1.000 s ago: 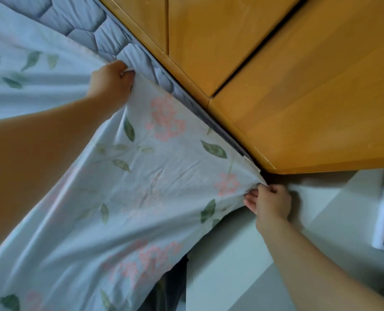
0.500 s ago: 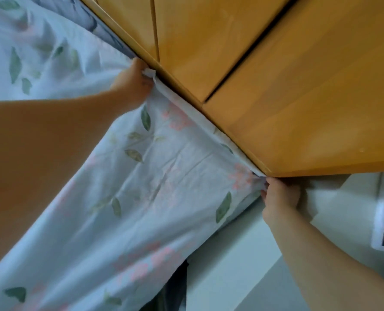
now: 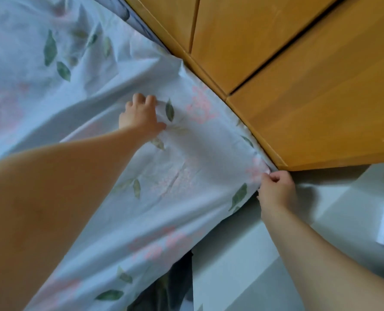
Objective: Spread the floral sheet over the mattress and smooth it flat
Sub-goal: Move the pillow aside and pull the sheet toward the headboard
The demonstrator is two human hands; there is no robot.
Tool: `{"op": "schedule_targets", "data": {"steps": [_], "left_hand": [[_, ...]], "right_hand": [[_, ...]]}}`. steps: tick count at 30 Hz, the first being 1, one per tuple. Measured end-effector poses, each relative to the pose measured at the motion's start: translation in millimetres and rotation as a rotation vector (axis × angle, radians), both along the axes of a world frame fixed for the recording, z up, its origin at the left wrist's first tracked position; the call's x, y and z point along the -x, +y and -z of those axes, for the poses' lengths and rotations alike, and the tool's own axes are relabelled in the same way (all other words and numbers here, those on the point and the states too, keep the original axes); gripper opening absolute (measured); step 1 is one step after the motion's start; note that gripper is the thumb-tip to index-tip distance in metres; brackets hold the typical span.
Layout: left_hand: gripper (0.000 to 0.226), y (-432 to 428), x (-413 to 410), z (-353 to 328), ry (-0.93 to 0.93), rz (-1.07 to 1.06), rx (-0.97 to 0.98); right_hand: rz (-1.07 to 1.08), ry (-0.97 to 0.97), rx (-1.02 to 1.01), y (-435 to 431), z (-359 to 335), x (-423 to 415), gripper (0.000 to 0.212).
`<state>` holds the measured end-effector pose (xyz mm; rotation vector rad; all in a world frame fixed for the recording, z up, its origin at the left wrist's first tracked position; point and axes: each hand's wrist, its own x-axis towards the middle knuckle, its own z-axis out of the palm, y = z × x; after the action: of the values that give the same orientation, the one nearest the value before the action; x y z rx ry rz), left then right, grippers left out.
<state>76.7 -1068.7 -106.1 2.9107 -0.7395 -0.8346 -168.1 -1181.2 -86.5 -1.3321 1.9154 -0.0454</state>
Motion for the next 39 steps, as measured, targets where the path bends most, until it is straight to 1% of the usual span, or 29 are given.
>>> {"op": "schedule_targets", "data": {"steps": [3, 4, 6, 7, 9, 11, 14, 16, 18, 20, 23, 27, 30, 33, 36, 37, 39], "left_hand": [[0.061, 20.6, 2.3, 0.9, -0.001, 0.082, 0.036], [0.061, 25.7, 2.2, -1.0, 0.006, 0.112, 0.038], [0.061, 38.3, -3.5, -7.0, 0.02, 0.102, 0.045], [0.06, 42.5, -6.6, -10.0, 0.027, 0.075, 0.056], [0.057, 53.7, -16.3, -15.6, 0.029, -0.01, 0.081], [0.056, 66.8, -28.3, -18.7, 0.036, -0.103, 0.101], [0.053, 89.7, -49.8, -18.1, 0.029, -0.18, 0.141], [0.051, 106.6, -67.0, -17.4, 0.012, -0.218, 0.162], [0.049, 121.9, -84.8, -16.9, -0.023, -0.308, 0.185], [0.047, 135.1, -102.4, -15.8, -0.067, -0.409, 0.203], [0.045, 151.6, -131.5, -11.2, -0.08, -0.502, 0.211], [0.042, 173.8, -171.8, -5.4, -0.095, -0.59, 0.182], [0.041, 189.5, -201.4, 3.7, -0.11, -0.665, 0.158], [0.05, 198.1, -223.2, 12.2, -0.119, -0.754, 0.176], [0.077, 207.2, -245.6, 27.9, -0.08, -0.905, 0.191], [0.086, 211.4, -253.5, 34.6, -0.057, -0.991, 0.223], [0.099, 220.7, -265.8, 43.6, -0.033, -1.178, 0.374]], "right_hand": [[0.08, 0.047, 0.097, 15.7, -10.6, -8.6, 0.02], [0.049, 0.02, 0.09, 26.4, -12.9, -14.8, 0.02], [-0.174, -0.082, 0.012, 48.0, -15.8, -41.4, 0.017], [-0.301, -0.114, -0.028, 54.1, -18.2, -57.9, 0.014], [-0.492, -0.151, -0.066, 59.6, -20.7, -94.0, 0.01], [-0.596, -0.174, -0.081, 60.1, -21.1, -127.9, 0.008], [-0.705, -0.154, -0.097, 62.5, -19.9, -172.5, 0.007], [-0.768, -0.154, -0.08, 67.2, -18.5, -202.0, 0.014], [-0.814, -0.16, -0.044, 72.0, -15.8, -232.5, 0.02], [-0.862, -0.188, -0.012, 75.9, -12.1, -263.5, 0.02], [-0.93, -0.248, 0.025, 83.3, -8.9, -314.2, 0.02], [-0.982, -0.281, 0.019, 95.8, -4.5, -380.4, 0.033], [-1.022, -0.308, -0.005, 106.7, 8.4, -423.8, 0.05], [-1.022, -0.326, -0.016, 112.7, 19.3, -455.4, 0.066], [-0.987, -0.335, -0.001, 116.0, 35.9, -479.8, 0.078], [-0.954, -0.349, -0.006, 115.7, 42.1, -486.7, 0.081], [-0.861, -0.383, -0.001, 110.8, 50.6, -497.2, 0.084]]}}
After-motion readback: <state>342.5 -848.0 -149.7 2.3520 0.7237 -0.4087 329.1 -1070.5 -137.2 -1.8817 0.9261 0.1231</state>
